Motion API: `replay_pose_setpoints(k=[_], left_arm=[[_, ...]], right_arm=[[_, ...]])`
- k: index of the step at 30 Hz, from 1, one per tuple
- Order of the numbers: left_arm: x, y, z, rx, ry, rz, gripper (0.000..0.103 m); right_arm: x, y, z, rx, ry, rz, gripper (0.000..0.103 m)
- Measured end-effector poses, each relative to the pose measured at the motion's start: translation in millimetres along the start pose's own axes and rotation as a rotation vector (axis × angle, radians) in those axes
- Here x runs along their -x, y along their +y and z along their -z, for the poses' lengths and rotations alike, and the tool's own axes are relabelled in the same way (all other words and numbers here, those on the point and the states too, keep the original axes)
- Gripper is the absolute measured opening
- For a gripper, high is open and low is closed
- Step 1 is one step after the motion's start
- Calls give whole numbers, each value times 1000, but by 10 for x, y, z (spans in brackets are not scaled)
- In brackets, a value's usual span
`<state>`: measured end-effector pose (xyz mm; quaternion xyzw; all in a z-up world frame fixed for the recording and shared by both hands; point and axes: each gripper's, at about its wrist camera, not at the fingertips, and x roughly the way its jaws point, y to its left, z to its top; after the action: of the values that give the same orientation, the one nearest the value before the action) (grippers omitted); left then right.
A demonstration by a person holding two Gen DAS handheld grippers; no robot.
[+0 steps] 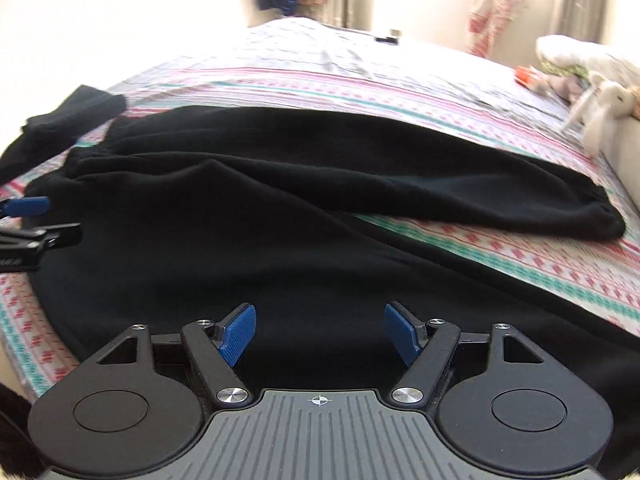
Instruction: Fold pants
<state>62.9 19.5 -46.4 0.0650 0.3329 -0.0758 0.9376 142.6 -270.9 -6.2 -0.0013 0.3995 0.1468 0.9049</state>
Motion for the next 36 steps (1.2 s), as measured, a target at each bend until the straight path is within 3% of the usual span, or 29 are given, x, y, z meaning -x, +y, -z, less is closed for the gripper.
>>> replay_pose_setpoints(k=[8, 16, 19, 23, 26, 27, 29, 30, 32, 36], left_arm=[[-93, -615, 56, -155, 3, 230, 95], [-160, -1153, 249, -355, 30, 447, 95], [-173, -1287, 352, -400, 50, 487, 92], [-129, -1441, 403, -430, 19, 493, 90], [-127, -1536, 369, -451, 5, 486, 75], [-135, -1559, 355, -452, 4, 484, 66], [-142, -1659, 317, -463, 5, 439, 43], [-167, -1682, 290, -461, 15, 422, 24], [-180, -1664, 218, -425, 42, 436, 19], [-145, -1732, 217, -471, 92, 517, 20]], right_arm=[[-65, -1019, 341, -205, 118, 206, 72], [181, -1983, 752, -388, 130, 390, 78], [331, -2284, 875, -473, 110, 474, 78], [401, -2518, 991, -526, 125, 590, 79], [398, -2679, 1132, -619, 142, 569, 75], [407, -2710, 1149, -637, 139, 554, 64], [462, -2740, 1160, -668, 114, 488, 32], [482, -2750, 1151, -673, 115, 476, 27], [549, -2742, 1114, -672, 109, 488, 25], [594, -2735, 1094, -645, 141, 558, 25]])
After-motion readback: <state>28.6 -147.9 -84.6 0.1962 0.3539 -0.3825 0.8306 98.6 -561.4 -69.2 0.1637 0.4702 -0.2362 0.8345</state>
